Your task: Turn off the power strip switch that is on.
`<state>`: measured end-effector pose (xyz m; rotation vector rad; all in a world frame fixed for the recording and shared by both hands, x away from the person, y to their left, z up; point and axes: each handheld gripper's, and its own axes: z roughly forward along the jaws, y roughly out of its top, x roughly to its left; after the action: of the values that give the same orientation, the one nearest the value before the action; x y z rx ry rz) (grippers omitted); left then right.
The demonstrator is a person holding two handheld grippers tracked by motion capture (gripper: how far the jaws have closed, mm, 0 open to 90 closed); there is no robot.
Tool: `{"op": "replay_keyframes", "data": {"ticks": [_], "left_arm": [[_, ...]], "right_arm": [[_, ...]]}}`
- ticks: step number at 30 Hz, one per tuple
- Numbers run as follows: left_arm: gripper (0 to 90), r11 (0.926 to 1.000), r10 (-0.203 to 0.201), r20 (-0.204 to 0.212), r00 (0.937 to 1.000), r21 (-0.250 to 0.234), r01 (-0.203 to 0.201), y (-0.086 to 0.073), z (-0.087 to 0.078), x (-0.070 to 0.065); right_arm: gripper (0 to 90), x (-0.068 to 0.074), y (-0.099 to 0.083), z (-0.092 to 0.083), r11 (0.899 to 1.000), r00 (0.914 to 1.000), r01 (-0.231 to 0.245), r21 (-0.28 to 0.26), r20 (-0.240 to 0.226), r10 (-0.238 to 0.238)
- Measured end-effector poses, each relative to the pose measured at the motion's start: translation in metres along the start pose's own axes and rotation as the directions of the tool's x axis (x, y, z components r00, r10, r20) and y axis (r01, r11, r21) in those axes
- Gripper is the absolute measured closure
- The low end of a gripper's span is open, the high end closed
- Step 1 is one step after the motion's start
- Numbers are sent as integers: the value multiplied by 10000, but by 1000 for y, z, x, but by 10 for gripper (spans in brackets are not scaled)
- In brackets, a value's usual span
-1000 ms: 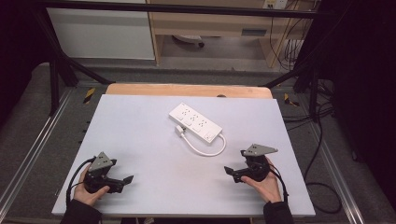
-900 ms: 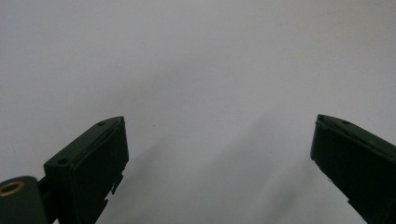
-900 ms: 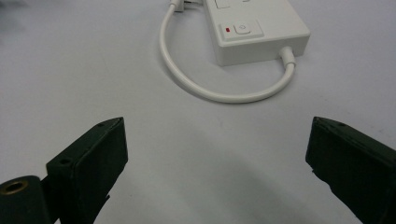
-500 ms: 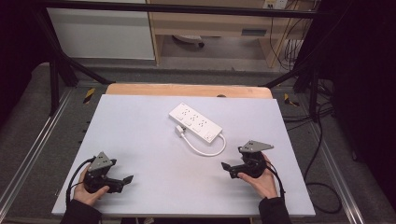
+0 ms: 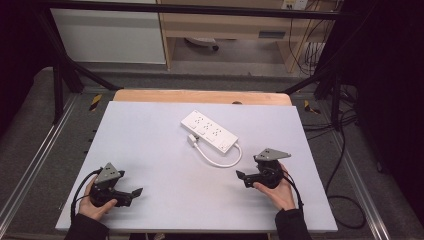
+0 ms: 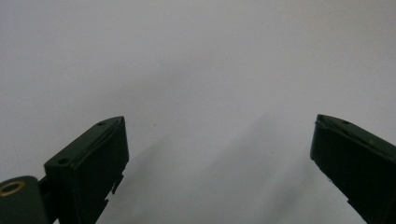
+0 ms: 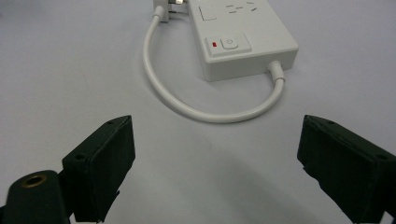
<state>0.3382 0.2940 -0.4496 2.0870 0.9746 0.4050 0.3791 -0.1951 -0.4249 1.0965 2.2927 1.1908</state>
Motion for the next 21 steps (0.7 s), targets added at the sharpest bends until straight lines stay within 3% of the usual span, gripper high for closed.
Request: {"op": "replay_keyframes", "data": {"ticks": [21], "left_arm": [[41, 10000, 9, -10, 10000, -14, -9, 0, 0, 0]], "right_arm": [[208, 1, 15, 12, 10000, 9993, -5, -55, 362, 7]]}}
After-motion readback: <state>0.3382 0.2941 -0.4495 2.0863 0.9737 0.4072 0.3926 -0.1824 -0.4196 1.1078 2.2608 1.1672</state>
